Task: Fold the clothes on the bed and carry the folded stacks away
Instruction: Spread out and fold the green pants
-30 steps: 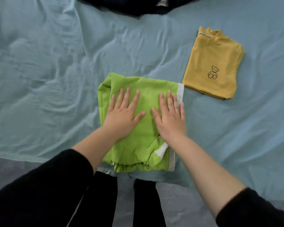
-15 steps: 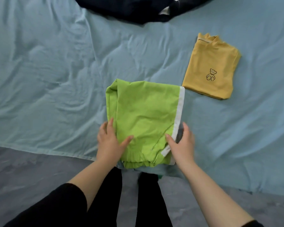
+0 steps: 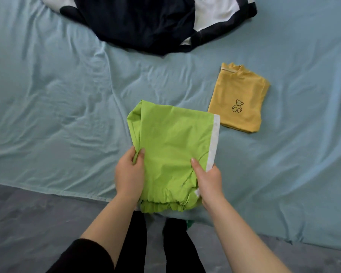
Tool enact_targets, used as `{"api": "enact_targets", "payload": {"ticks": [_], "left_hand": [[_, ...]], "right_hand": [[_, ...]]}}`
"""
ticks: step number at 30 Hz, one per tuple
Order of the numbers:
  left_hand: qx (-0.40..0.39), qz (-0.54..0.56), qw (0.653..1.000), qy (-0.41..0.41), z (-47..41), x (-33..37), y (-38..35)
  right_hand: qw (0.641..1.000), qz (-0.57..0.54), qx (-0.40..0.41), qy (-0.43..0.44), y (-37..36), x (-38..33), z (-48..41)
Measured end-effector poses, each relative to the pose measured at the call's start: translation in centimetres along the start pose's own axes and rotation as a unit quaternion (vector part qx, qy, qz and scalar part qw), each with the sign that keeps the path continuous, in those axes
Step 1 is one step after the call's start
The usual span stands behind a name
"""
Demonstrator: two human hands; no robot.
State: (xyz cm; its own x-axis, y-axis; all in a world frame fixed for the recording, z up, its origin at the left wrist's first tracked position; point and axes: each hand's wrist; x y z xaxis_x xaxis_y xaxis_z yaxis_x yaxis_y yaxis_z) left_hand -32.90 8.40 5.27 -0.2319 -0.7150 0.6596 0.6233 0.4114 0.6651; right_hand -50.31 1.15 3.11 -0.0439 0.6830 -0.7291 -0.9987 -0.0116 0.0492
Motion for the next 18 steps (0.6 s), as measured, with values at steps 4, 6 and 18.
{"api": "enact_targets", "payload": {"ticks": [4, 6, 18], "left_hand": [[-0.028, 0.023, 0.999, -0.024, -0.5, 5.0, -3.0], [-0.059, 0.032, 0.996, -0.050, -1.7, 7.7, -5.5], [-0.205, -0.120, 0.965, -0.113, -11.7, 17.7, -19.9]], "right_hand": [[0.998, -0.025, 0.049, 0.025, 3.0, -3.8, -1.5], [0.997, -0.023, 0.069, 0.039, 4.8, -6.0, -3.6], [0.984, 0.116, 0.128, 0.041, 9.9, -13.5, -19.6]]}}
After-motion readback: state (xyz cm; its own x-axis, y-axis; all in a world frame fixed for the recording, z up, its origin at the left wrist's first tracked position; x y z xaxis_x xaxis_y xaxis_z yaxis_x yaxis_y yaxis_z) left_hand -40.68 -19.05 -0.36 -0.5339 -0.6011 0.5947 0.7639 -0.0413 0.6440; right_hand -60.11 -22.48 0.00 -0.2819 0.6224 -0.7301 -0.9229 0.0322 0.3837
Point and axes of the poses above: each hand's wrist, its own z-axis away from the middle knuckle, its own y-axis out of the back of the hand, x = y × z, and after that the axes turned 9 degrees about -z, right-handed
